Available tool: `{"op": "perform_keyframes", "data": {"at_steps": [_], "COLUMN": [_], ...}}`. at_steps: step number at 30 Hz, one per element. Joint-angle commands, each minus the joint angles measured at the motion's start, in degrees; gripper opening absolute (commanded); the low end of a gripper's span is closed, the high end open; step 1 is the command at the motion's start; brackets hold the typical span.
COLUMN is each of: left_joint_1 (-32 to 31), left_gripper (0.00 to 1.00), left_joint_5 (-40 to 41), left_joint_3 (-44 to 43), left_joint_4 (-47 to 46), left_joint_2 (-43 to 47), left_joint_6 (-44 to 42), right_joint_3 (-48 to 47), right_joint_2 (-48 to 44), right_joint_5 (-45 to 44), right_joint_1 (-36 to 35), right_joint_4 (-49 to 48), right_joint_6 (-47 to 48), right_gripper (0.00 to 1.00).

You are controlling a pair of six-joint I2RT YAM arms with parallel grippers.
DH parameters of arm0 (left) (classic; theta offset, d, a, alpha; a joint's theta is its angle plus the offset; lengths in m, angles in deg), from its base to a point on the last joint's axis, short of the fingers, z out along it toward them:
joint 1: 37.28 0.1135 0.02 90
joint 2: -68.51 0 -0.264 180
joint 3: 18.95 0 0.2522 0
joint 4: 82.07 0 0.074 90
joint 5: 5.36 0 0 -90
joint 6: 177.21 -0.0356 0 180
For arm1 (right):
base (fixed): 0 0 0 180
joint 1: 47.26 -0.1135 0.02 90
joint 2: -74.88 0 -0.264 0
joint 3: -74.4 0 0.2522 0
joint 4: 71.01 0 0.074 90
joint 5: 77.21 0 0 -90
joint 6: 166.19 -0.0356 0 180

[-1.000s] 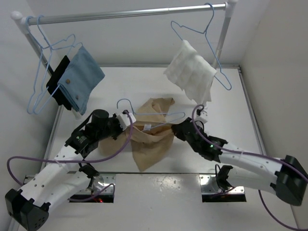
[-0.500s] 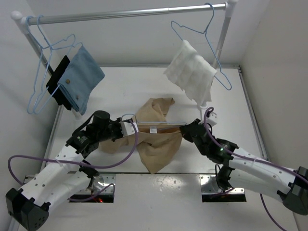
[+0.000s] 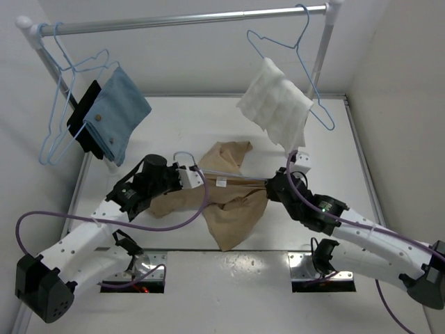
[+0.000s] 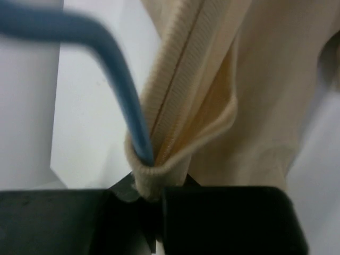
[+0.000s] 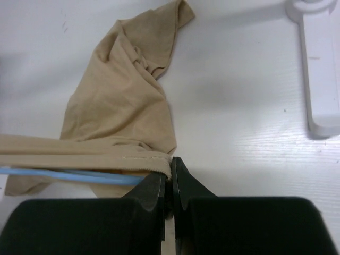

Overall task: Place the t-shirt on the hanger
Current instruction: Place tshirt on hanger

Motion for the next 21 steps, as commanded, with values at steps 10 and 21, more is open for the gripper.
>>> {"op": "perform_keyframes", "data": {"at_steps": [10,21], "left_joint_1": [1.1,-4.6], "left_gripper": [0.0,0.0], "left_joint_5": [23.5,12.8], "left_joint_3": [2.9,-5.0], "left_joint_4": [3.5,7.7], "left_joint_2": [-0.1,-0.1], "left_joint_6": [-14.3,-3.1], "right_joint_3": [-11.0,-18.2], "right_joint_2": [6.4,14.7], "right_joint_5": [-8.7,21.4], "right_joint_1": [2.9,1.6], "right_joint_4": [11.8,-2.2], "right_joint_6": [26.4,41.3], "right_gripper": [0.0,0.0]}}
